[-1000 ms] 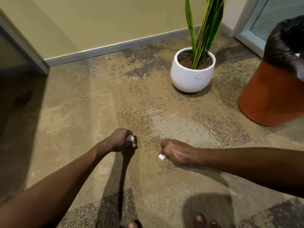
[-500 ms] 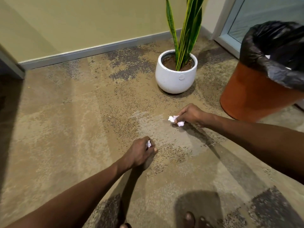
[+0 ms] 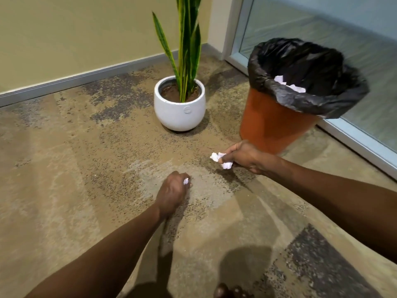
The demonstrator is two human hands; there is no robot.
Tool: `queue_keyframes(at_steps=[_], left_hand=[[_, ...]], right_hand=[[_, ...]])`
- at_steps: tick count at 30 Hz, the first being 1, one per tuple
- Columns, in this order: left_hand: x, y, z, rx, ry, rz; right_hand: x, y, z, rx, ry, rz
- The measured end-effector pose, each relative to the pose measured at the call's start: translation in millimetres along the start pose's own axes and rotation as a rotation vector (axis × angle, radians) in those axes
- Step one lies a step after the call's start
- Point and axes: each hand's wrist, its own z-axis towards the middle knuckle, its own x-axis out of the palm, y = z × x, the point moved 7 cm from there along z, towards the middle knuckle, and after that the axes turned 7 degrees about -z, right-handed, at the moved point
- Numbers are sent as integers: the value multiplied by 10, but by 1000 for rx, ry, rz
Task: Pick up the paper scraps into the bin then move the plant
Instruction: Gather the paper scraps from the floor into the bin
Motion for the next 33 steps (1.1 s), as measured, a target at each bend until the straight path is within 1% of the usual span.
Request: queue_keyframes(at_steps=[1, 3, 4, 7, 9, 10, 12, 13, 14, 17, 19, 21, 23, 25, 27, 30, 31, 33], left_hand=[[-78, 51, -31, 26, -14, -9], [160, -561, 231, 185, 30, -22], [119, -580, 243, 191, 14, -15], [109, -590, 185, 138, -2, 108], [185, -463, 145, 101, 40, 211], [197, -465, 145, 56, 63, 206], [133, -605, 246, -92, 46, 76], [52, -750, 331, -155, 15, -44], [-46, -956, 430, -167, -20, -162], [-399, -1750, 750, -60, -61, -511], [-702, -2248, 912, -6, -80, -679], [-971, -2748, 1028, 75, -68, -807], [-1143, -3209, 1152, 134, -72, -842], [-1171, -3578, 1296, 121, -79, -795], [-1041, -3898, 1421, 92, -15, -782], [-729, -4192, 1514, 20, 201, -806], [-647, -4232, 1527, 4, 257, -794], [-520, -4280, 1557, 9, 337, -720]], right_hand=[[64, 42, -17, -9, 26, 30], [-601, -182, -292, 13, -104, 139], [-616, -154, -299, 17, -85, 153], [-570, -100, -375, 34, -34, 146], [-469, -43, -394, 64, -22, 185], [-448, -15, -394, 67, -18, 208], [-483, 106, -432, 62, -6, 276], [-515, 195, -456, 54, 2, 314], [-564, 289, -481, 42, 8, 359], [-825, 653, -580, -33, -3, 499], [-1139, 934, -660, -138, -48, 595], [-1523, 1192, -758, -268, -85, 758], [-1884, 1322, -804, -339, -103, 941], [-2218, 1341, -806, -366, -181, 1027], [-2509, 1252, -810, -320, -324, 1005], [-2810, 1010, -767, -182, -508, 851], [-2882, 936, -732, -138, -567, 742], [-2997, 818, -658, -44, -657, 438]])
